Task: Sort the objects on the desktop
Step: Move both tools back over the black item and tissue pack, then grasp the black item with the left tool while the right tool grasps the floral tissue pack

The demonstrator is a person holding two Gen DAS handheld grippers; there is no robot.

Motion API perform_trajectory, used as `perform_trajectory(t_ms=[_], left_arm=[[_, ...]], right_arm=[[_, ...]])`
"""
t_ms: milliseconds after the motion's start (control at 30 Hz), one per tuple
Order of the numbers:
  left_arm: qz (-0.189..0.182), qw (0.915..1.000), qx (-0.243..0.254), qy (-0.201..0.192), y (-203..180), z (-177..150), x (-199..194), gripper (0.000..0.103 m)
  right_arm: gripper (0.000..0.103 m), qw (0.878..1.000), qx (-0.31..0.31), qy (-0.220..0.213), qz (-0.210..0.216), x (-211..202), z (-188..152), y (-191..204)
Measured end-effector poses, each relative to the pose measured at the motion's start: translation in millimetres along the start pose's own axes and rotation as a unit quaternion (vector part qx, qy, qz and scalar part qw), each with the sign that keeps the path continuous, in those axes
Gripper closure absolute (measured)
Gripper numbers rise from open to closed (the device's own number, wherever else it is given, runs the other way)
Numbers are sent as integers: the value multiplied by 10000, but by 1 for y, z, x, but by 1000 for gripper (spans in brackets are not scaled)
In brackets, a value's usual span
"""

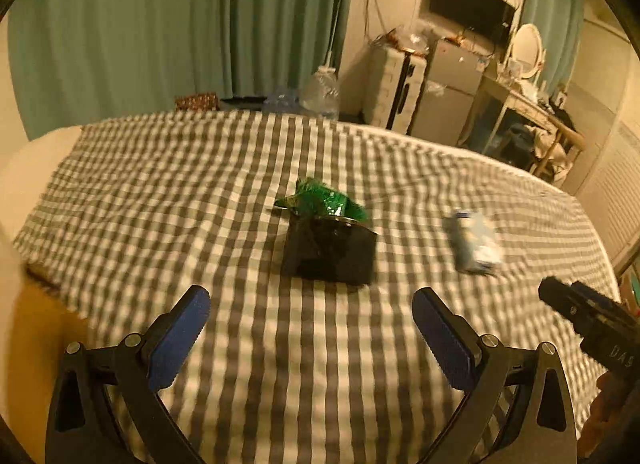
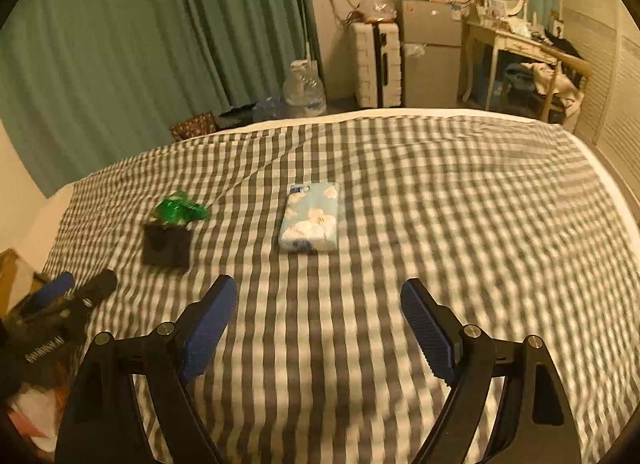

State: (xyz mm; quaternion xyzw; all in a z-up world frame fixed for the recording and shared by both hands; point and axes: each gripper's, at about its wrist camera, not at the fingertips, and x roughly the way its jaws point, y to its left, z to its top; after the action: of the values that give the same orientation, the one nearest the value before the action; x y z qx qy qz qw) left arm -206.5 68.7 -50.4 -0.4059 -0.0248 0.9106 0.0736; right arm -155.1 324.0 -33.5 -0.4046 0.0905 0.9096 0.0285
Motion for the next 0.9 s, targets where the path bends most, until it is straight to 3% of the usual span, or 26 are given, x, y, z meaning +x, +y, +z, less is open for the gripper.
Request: perform_trajectory(t_ms=[300,400,467,533,800,900], left_arm=[[78,9998,6,158,-4,8,83,0],[110,9997,-34,230,-3,6,95,0],[66,9998,24,179,-4,5,94,5],[-23,9999,40,116,-3,5,89,24],[-102,9998,-62,174,11,-1,37,25],[-141,9997,-104,140,17,-10,7,25]], right_arm=[[20,9996,55,279,73,98,32,4],[31,9993,-106,327,-157,111,30,6],[35,9993,-37,327,-152,112,28,3],[52,9992,-67,334,-196,109,27,3],[54,9983,-16,360,-464,74,7,9],[54,9981,179,537,-247,51,-12,16]])
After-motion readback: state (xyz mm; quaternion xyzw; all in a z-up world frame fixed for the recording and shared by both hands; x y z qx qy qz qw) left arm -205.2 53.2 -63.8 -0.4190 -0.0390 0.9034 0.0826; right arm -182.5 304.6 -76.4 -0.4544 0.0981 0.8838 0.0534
